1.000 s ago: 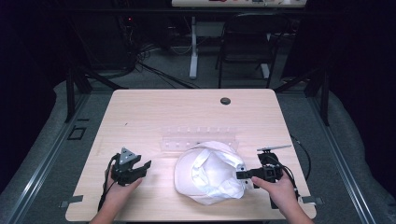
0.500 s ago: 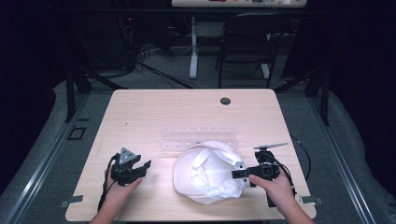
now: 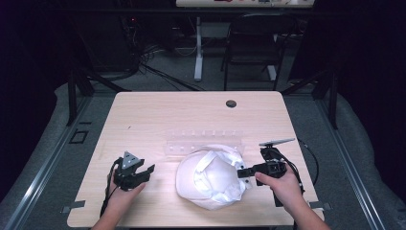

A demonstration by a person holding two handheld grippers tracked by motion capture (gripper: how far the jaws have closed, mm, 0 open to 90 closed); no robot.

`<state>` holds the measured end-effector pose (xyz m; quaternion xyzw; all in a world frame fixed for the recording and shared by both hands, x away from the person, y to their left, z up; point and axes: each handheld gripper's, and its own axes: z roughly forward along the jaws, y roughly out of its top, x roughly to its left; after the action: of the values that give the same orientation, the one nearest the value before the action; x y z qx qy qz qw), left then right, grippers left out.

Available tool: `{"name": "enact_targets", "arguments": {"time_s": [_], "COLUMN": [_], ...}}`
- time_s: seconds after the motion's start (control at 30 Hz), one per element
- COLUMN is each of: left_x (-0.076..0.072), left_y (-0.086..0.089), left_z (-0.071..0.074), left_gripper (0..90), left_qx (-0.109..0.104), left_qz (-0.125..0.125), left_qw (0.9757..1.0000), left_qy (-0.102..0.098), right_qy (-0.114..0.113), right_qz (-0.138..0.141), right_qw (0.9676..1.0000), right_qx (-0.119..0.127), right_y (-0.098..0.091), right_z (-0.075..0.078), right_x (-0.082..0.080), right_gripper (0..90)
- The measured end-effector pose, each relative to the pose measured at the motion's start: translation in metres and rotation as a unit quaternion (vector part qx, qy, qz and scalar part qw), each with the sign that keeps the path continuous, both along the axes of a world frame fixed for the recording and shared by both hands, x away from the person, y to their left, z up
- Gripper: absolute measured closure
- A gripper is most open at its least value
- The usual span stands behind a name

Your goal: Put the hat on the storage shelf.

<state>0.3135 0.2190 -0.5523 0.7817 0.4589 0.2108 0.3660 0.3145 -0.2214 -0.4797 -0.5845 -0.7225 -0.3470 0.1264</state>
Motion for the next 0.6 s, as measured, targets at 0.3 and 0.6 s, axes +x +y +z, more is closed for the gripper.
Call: {"name": "enact_targets", "arguments": {"time_s": [0.3,0.6], "left_x": [0.0002,0.0], "left_y": [0.0,-0.0001], "left_z": [-0.0001,-0.0002], "left_gripper": [50.5,50.4], "left_qx": [0.0,0.0], "left_qz": [0.001,0.002], "left_qw": [1.0,1.0], "left_qy": [0.001,-0.001], "right_qy": [0.003,0.008], "right_qz": [0.007,0.016], "right_qw": [0.9998,0.999], "right_qx": [-0.018,-0.041], "right_y": [0.0025,0.0087], "right_z": [0.0032,0.0081], "right_x": [0.0032,0.0042], "right_gripper": [79.7,80.8]}}
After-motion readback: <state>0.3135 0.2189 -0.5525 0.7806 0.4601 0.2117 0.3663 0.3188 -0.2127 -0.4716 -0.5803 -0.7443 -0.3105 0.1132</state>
